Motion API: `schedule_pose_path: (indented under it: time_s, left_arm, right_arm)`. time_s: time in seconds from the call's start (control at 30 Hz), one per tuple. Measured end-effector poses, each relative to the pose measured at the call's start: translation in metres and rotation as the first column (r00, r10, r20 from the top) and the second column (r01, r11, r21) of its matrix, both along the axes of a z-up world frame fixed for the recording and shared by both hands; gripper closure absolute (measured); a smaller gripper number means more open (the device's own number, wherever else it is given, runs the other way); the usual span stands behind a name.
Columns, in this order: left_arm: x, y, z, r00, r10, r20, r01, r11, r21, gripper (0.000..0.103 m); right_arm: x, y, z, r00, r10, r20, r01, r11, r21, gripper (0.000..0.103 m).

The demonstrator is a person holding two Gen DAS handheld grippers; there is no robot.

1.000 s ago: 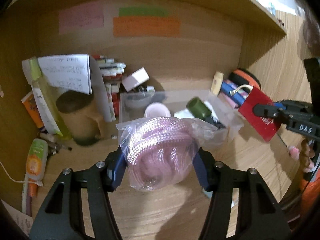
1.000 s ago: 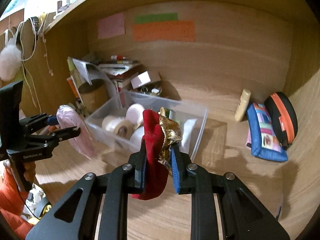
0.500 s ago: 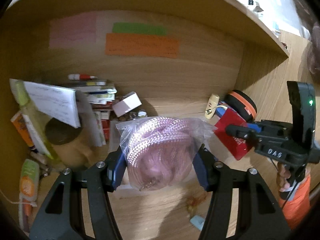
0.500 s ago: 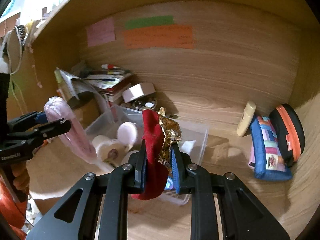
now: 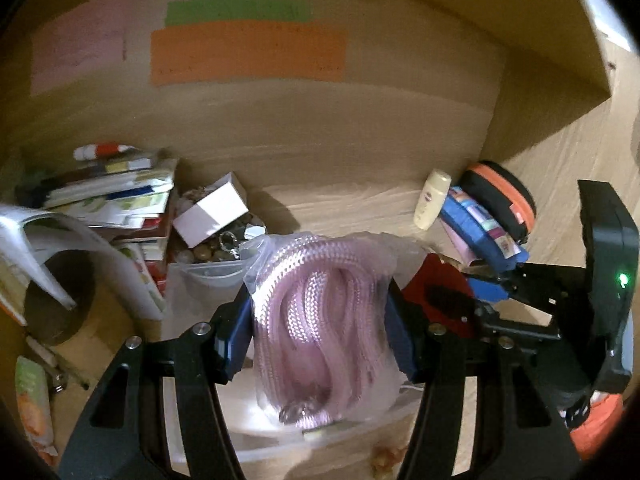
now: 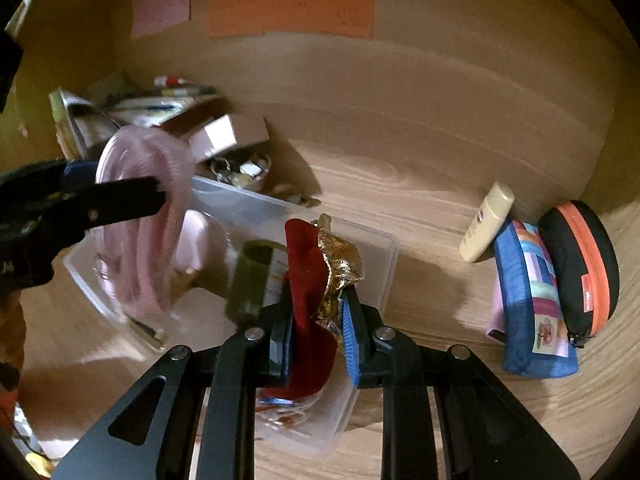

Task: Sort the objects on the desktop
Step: 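Carry the rope bag into the box with the left tool while the right tool carries the pouch, then open both tools to release the rope bag and red pouch in the box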

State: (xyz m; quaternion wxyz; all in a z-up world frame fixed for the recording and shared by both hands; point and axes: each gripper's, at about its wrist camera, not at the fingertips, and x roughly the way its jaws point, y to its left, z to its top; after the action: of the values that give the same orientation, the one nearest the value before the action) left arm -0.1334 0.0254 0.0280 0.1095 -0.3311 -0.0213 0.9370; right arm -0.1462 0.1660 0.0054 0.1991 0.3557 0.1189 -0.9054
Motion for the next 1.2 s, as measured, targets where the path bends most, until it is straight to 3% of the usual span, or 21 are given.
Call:
schedule_pose_path:
  time_s: [0.13, 0.5, 0.67, 1.2]
  left_arm:
    - [-0.018, 0.005, -0.016, 0.998, -0.013, 0.054, 0.014, 1.000, -0.019, 0.053]
    - [-0.031, -0.003, -0.037, 0.994, 0.006, 0.113, -0.003, 1.000, -0.025, 0.054]
    - [-0.025, 0.001, -0.029, 0.996, -0.009, 0.090, 0.012, 0.999, -0.030, 0.040]
    - [0.023, -0.004, 0.002, 1.000, -0.001, 0.001, 0.001, 0.999, -0.043, 0.018]
  right_arm:
    - [-0.006, 0.000, -0.011, 0.999, 0.015, 0.043, -0.014, 1.000, -0.005, 0.085]
    - [-0.008, -0.007, -0.023, 0.998, 0.027, 0.057, -0.028, 0.999, 0.015, 0.084]
    - [-0.009, -0.005, -0.020, 0.996, 0.029, 0.080, -0.028, 1.000, -0.004, 0.080]
    - [0.031, -0.004, 0.020, 0.998, 0.027, -0.057, -0.029, 0.999, -0.033, 0.035]
